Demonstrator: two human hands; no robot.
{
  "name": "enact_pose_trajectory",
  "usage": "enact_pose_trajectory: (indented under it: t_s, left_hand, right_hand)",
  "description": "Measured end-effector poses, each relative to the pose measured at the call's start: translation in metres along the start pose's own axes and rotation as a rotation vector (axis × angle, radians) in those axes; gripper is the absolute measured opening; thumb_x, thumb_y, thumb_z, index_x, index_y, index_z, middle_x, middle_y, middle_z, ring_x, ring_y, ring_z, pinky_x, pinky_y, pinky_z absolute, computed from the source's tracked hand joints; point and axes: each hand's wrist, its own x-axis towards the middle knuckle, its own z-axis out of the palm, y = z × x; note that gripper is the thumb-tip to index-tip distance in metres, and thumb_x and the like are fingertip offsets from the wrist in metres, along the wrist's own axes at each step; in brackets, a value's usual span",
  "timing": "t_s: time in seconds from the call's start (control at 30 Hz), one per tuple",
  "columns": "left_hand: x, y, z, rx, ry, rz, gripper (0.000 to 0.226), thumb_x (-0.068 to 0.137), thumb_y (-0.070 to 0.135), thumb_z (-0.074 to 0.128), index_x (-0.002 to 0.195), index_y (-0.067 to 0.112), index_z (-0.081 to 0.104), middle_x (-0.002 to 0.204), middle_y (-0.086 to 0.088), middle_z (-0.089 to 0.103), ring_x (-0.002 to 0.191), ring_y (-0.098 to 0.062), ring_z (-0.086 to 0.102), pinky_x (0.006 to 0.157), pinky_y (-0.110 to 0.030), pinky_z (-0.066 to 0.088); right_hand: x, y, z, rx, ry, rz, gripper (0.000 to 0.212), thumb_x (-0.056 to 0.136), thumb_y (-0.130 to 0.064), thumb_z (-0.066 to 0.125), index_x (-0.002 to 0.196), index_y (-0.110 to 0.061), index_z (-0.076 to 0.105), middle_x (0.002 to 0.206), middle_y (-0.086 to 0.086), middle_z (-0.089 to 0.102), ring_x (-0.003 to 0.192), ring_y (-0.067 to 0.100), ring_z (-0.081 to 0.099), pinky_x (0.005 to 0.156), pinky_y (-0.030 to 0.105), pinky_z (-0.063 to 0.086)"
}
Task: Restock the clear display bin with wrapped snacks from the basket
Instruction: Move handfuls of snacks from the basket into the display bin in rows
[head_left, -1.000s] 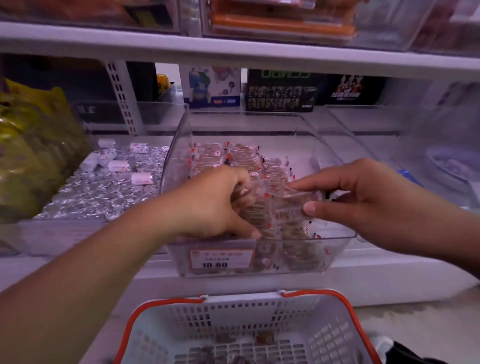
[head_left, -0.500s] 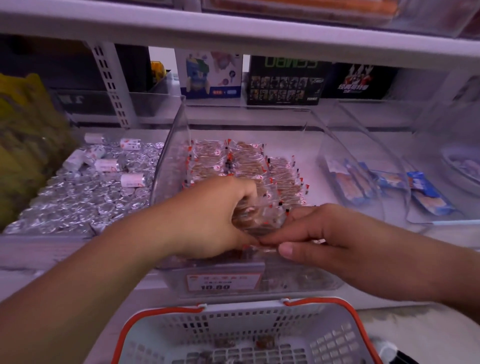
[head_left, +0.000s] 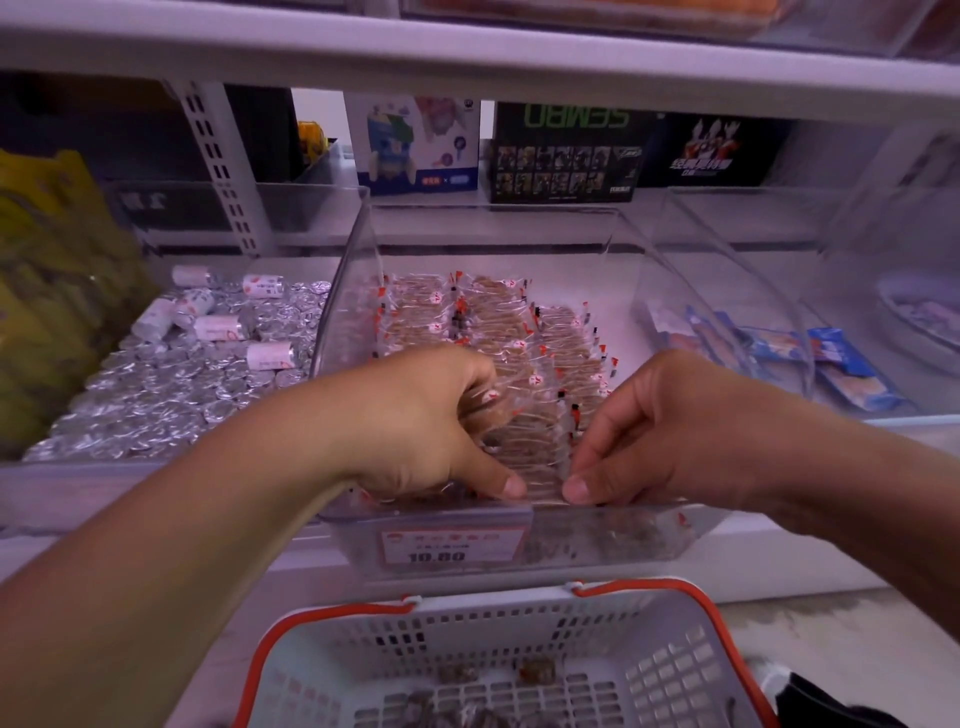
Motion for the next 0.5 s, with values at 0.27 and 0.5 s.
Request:
enact_pose_trajectory:
  t_s: [0.27, 0.5]
  left_hand:
    - [-0.007, 0.000, 0.004, 0.035, 0.021, 0.033, 0.045, 0.064, 0.035, 0.091, 0.082, 0.017, 0.054, 0.069, 0.008, 0.057, 0.062, -0.009, 0.048, 0.056, -0.024, 0.039]
    - [-0.013, 0.009, -0.005, -0.462, -0.132, 0.001, 0.026, 0.072, 0.021, 0.084, 0.087, 0.008, 0.069, 0.062, -0.002, 0.064, 0.053, -0.012, 0.060, 0.043, -0.020, 0.043]
  right_hand:
    - [0.002, 0.001, 0.003, -0.109, 0.024, -0.051, 0.016, 0.068, -0.001, 0.085, 0.062, -0.014, 0.077, 0.052, 0.000, 0.068, 0.043, 0.002, 0.057, 0.044, 0.012, 0.043]
    - [-0.005, -0.007, -0.015, -0.176, 0.253, -0.559, 0.053, 0.067, -0.032, 0.086, 0.117, -0.033, 0.066, 0.106, -0.012, 0.069, 0.085, 0.011, 0.067, 0.069, 0.027, 0.059]
